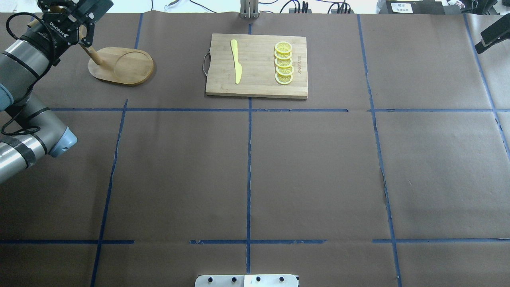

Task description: Hang cup on storage rack

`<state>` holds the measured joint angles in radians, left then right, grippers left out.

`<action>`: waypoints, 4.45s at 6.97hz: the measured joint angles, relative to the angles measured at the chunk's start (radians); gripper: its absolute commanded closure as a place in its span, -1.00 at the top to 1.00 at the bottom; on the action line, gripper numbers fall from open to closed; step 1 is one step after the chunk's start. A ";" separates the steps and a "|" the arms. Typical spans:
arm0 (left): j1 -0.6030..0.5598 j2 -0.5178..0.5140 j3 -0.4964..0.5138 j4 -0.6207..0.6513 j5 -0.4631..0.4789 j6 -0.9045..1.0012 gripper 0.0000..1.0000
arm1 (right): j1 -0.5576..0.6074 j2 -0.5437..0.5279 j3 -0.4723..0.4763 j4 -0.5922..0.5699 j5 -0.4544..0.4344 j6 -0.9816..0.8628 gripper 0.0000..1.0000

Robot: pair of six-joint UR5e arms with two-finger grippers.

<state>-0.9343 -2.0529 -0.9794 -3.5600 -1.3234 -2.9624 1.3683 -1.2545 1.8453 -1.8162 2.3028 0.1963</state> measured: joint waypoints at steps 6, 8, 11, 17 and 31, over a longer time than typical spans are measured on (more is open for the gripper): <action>0.000 0.009 0.000 0.001 -0.007 -0.007 0.87 | 0.000 0.000 0.000 0.000 0.000 0.000 0.99; -0.003 0.013 0.001 0.001 -0.012 -0.010 0.95 | 0.000 0.000 -0.001 0.000 0.000 0.000 0.99; -0.008 0.016 0.001 0.001 -0.014 -0.016 0.97 | 0.000 0.000 0.000 0.000 0.000 0.000 0.99; -0.079 0.060 -0.043 0.001 -0.120 -0.023 1.00 | 0.000 -0.001 0.002 0.000 0.000 0.000 0.99; -0.537 0.273 -0.352 0.709 -0.855 1.669 1.00 | 0.073 -0.091 0.011 0.000 0.004 -0.008 0.99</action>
<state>-1.4711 -1.7794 -1.3312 -2.8507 -2.1779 -1.2937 1.4416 -1.3455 1.8565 -1.8163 2.3068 0.1882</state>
